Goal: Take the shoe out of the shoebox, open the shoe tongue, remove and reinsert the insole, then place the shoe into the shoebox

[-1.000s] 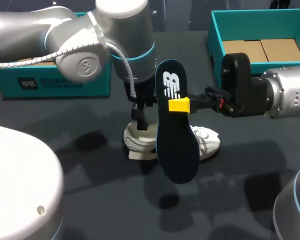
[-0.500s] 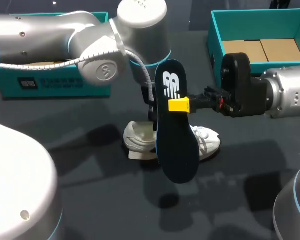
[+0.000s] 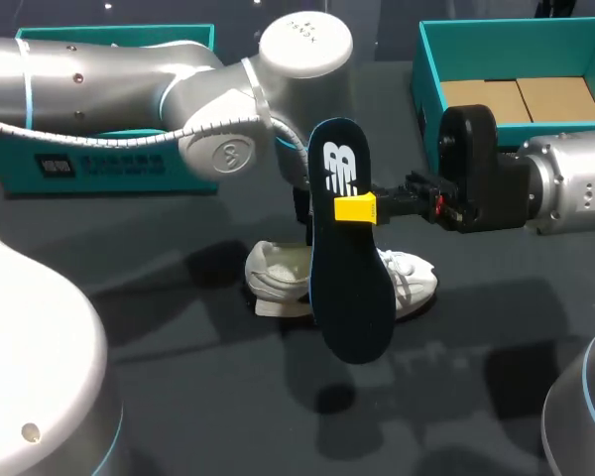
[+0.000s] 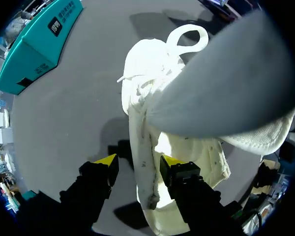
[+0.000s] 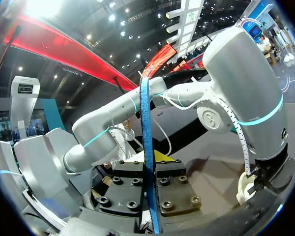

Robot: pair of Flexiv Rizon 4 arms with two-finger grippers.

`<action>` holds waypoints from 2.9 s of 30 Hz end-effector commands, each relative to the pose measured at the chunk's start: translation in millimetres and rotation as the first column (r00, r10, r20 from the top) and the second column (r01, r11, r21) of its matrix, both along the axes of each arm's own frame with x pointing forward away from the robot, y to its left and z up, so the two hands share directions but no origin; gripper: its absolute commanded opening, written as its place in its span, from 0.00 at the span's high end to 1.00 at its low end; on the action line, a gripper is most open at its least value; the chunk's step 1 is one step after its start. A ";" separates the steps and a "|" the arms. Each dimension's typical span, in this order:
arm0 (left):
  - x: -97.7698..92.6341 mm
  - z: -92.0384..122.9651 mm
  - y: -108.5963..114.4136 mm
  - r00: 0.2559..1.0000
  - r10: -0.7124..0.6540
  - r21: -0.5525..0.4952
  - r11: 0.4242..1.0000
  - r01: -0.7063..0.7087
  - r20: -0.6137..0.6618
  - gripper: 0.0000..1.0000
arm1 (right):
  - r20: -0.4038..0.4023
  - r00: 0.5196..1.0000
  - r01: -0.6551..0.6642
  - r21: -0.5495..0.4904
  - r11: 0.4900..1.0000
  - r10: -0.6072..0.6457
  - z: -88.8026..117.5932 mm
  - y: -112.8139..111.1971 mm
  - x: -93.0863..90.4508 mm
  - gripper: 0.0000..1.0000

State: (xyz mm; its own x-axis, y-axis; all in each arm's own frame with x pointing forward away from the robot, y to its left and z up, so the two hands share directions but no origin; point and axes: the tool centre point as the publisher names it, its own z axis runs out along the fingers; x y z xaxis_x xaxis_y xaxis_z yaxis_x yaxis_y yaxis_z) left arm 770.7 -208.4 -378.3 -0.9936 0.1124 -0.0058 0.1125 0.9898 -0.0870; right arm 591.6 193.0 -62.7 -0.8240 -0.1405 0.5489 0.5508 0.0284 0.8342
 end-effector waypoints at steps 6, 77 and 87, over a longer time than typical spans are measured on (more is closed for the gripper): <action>0.8 -9.4 -4.9 1.000 0.000 0.016 1.000 0.000 -0.013 1.00 | -0.001 1.000 0.002 -0.002 1.000 -0.002 -0.8 1.9 -0.8 1.00; -5.9 45.2 2.1 0.216 -0.973 0.015 0.218 0.976 0.080 1.00 | -0.001 1.000 0.002 -0.002 1.000 -0.002 -0.8 1.9 -0.8 1.00; -22.8 29.6 -9.4 0.126 -0.989 -0.012 0.125 0.992 0.073 1.00 | -0.001 1.000 0.002 -0.002 1.000 -0.002 -0.8 1.9 -0.8 1.00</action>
